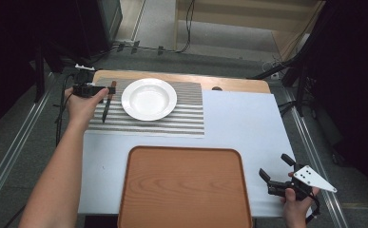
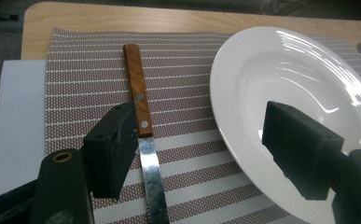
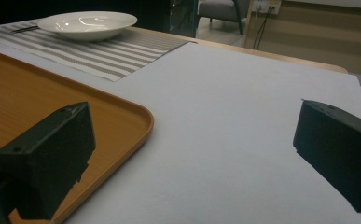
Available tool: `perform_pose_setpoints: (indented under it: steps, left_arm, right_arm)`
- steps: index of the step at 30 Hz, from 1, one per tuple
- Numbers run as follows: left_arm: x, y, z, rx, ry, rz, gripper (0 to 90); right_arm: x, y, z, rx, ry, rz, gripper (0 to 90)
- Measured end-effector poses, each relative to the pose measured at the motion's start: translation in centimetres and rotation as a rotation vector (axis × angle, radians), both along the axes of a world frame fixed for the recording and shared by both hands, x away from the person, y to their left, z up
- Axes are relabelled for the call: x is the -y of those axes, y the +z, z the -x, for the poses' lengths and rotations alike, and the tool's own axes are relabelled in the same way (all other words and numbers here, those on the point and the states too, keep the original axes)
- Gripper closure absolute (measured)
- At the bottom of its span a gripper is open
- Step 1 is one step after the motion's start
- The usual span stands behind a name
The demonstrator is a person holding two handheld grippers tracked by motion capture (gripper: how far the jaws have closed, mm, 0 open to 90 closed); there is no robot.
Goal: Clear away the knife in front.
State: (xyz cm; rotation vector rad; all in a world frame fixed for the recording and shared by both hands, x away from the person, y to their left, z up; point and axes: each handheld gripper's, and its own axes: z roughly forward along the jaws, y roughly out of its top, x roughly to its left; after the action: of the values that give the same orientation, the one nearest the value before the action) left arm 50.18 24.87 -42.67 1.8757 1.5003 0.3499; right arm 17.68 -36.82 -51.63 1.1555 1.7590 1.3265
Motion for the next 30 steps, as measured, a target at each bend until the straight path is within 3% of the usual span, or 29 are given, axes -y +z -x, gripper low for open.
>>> perform_pose_setpoints:
  steps: [4, 7, 9, 11, 16, 20, 24, 30]
  left_arm:
    - [0.1, -1.0, -1.1, -0.080, 0.036, -0.037, 35.9]
    - [0.1, -1.3, -1.5, -0.095, 0.054, -0.044, 38.1]
    - [0.1, -1.6, -1.9, -0.110, 0.040, -0.051, 44.4]
    - [0.2, -1.8, -2.4, -0.131, 0.032, -0.094, 52.1]
    - [0.4, -2.0, -3.1, -0.161, 0.037, -0.087, 61.9]
    - [0.9, -2.4, -3.8, -0.196, 0.050, -0.126, 64.0]
    - [1.1, -2.9, -4.6, -0.227, 0.074, -0.101, 66.5]
    - [1.1, -3.7, -5.1, -0.244, 0.115, -0.121, 67.5]
  right_arm:
    - [0.0, 0.0, 0.0, 0.001, 0.003, 0.003, 0.0]
    - [0.0, 0.0, 0.0, 0.001, 0.002, 0.002, 0.0]
    - [0.0, 0.0, -0.1, 0.001, 0.002, 0.003, 0.0]
    - [0.0, 0.0, -0.1, 0.000, 0.002, 0.009, 0.0]
    - [-0.1, 0.0, -0.1, -0.001, 0.001, 0.015, 0.0]
    - [-0.2, 0.0, -0.1, -0.001, 0.000, 0.017, 0.0]
    - [-0.1, -0.1, -0.1, -0.001, 0.000, 0.013, 0.0]
    - [-0.1, -0.1, -0.2, 0.001, 0.003, 0.012, 0.0]
